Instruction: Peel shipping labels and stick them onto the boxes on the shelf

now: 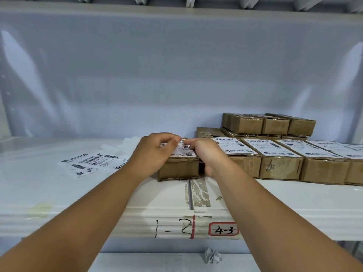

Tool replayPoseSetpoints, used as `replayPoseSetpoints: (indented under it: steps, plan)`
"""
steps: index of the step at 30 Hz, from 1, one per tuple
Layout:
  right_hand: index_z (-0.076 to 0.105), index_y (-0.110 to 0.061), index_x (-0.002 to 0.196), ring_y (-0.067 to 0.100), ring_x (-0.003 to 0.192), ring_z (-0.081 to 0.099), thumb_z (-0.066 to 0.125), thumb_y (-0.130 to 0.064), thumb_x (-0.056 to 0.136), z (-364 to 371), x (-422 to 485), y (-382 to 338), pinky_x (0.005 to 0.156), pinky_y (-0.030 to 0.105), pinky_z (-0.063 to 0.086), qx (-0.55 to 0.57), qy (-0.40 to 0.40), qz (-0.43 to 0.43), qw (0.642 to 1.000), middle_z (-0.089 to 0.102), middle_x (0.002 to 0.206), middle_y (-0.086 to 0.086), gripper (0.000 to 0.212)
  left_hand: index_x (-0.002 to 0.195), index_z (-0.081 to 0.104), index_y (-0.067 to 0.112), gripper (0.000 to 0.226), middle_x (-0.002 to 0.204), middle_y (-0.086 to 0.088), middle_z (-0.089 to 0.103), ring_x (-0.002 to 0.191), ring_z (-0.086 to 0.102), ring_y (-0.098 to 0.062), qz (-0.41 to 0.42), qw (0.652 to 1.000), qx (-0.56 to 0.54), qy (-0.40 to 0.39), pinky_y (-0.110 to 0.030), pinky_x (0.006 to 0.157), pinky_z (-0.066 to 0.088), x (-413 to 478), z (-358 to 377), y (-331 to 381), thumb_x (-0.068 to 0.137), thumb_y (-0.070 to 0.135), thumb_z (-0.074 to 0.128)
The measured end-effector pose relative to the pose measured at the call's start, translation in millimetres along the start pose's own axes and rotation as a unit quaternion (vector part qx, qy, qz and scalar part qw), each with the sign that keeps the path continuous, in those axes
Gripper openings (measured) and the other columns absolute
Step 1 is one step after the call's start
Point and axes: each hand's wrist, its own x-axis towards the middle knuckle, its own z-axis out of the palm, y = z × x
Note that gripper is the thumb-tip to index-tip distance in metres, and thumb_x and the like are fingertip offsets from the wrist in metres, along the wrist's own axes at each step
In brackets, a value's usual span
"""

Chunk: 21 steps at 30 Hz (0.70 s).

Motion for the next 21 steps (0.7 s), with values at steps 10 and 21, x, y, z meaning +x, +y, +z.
replayPoseSetpoints:
  steps: [10, 21]
  plan:
    - [0.074, -0.013, 0.098, 0.012, 0.079, 0.051, 0.046, -0.003, 0.082, 1, -4, -1, 0.063, 0.023, 0.040, -0.008, 0.002, -0.008, 1.000, 0.063, 0.102, 0.001, 0.033, 0.096, 0.073, 0.029, 0.024, 0.110, 0.014, 0.066, 0.107, 0.056, -0.003, -0.097, 0.993, -0.003, -0.064, -0.017, 0.090, 0.039, 6, 1, -10, 0.091, 0.018, 0.053]
    - [0.065, -0.008, 0.117, 0.020, 0.101, 0.051, 0.049, -0.011, 0.085, 1, 3, 0, 0.098, 0.035, 0.043, 0.019, -0.024, 0.030, 0.999, 0.059, 0.116, 0.005, 0.036, 0.135, 0.048, 0.026, 0.040, 0.132, 0.012, 0.044, 0.117, 0.042, -0.005, -0.128, 0.985, -0.045, -0.106, -0.019, 0.093, 0.028, 8, 2, -12, 0.096, 0.016, 0.049]
